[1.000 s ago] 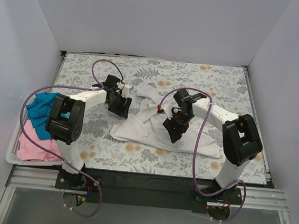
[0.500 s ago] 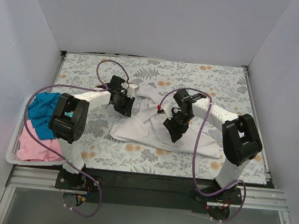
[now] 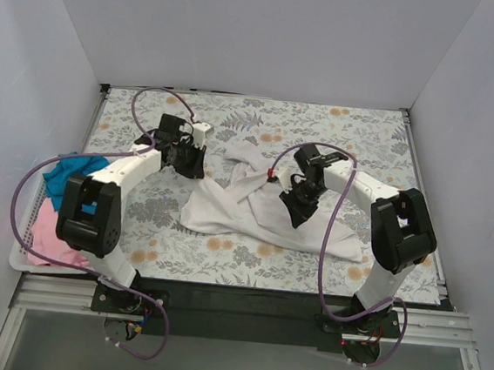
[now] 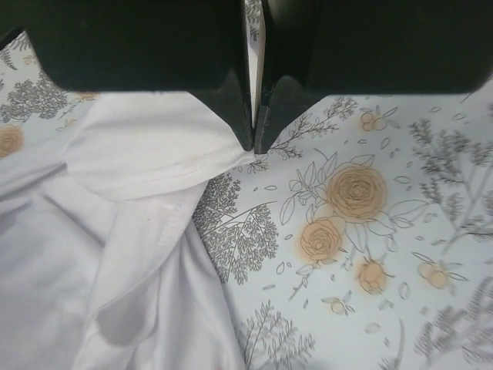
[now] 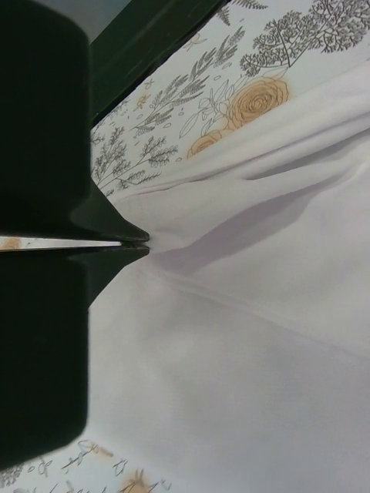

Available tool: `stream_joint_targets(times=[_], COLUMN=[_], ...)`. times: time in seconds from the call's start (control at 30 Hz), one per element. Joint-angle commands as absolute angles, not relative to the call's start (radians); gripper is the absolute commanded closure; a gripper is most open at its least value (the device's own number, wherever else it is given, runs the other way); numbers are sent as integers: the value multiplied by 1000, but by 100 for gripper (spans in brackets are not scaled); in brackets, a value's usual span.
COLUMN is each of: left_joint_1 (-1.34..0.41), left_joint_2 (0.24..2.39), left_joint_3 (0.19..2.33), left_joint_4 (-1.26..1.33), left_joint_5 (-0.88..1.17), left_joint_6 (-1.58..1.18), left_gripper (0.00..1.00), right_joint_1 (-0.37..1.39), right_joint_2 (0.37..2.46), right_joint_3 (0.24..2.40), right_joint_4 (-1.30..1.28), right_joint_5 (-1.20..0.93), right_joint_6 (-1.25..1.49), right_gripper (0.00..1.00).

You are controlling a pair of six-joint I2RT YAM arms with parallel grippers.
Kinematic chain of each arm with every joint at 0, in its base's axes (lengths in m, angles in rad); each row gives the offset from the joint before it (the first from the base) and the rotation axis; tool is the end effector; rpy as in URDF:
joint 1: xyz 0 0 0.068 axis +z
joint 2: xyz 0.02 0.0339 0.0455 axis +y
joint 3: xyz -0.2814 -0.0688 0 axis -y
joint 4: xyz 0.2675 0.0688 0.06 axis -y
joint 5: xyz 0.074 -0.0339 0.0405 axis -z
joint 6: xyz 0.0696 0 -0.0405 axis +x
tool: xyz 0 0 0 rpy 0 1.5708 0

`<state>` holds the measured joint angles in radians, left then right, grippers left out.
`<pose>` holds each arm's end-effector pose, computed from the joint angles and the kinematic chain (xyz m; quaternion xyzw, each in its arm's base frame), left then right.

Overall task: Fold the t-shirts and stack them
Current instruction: Flatten the tshirt out

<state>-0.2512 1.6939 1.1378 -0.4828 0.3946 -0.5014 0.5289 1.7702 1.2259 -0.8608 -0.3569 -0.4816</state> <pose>0.3648 -0.1213 0.1834 -0.0669 0.9452 -0.2706 0.1702 0.2973 0.2019 0.1648 -0.4876 0.8511 0.1788 0.0772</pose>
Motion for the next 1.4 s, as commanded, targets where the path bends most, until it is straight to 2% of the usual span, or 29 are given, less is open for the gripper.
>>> stream_joint_targets(times=[0.0,0.13,0.23,0.27,0.3,0.37,0.5,0.77,1.13,1.23,1.33,1.37], left_joint_1=[-235,-245,-296,-334,-354,-405,-425,-423,-393,-382,-339,-322], left_joint_2=[1534,1493,1477,1473,1468,1450,1437,1321,1204,1192,1175,1172], left_joint_3=[1146,1169,1184,1195,1201,1203,1232,1258,1235,1224,1220,1223], left_joint_4=[-488,-520,-552,-560,-575,-577,-578,-638,-660,-666,-664,-667], left_joint_5=[481,633,693,706,707,716,736,739,719,716,727,736], left_joint_6=[-468,-436,-387,-370,-348,-341,-362,-366,-430,-433,-452,-456], left_gripper=[100,100,100,100,100,100,100,100,100,100,100,100], right_joint_1=[480,416,358,338,321,287,282,324,466,482,486,486], right_joint_2=[1710,1701,1689,1680,1663,1651,1638,1652,1816,1848,1856,1858], right_joint_3=[1265,1299,1348,1362,1377,1433,1448,1309,1302,1292,1281,1279], right_joint_4=[-862,-868,-888,-890,-890,-894,-930,-937,-874,-877,-879,-879], right_joint_5=[-334,-347,-391,-437,-458,-495,-505,-492,-417,-411,-420,-419], right_joint_6=[-488,-491,-503,-512,-515,-523,-560,-557,-500,-499,-505,-505], right_gripper=[99,99,52,26,20,18,18,23,27,35,66,89])
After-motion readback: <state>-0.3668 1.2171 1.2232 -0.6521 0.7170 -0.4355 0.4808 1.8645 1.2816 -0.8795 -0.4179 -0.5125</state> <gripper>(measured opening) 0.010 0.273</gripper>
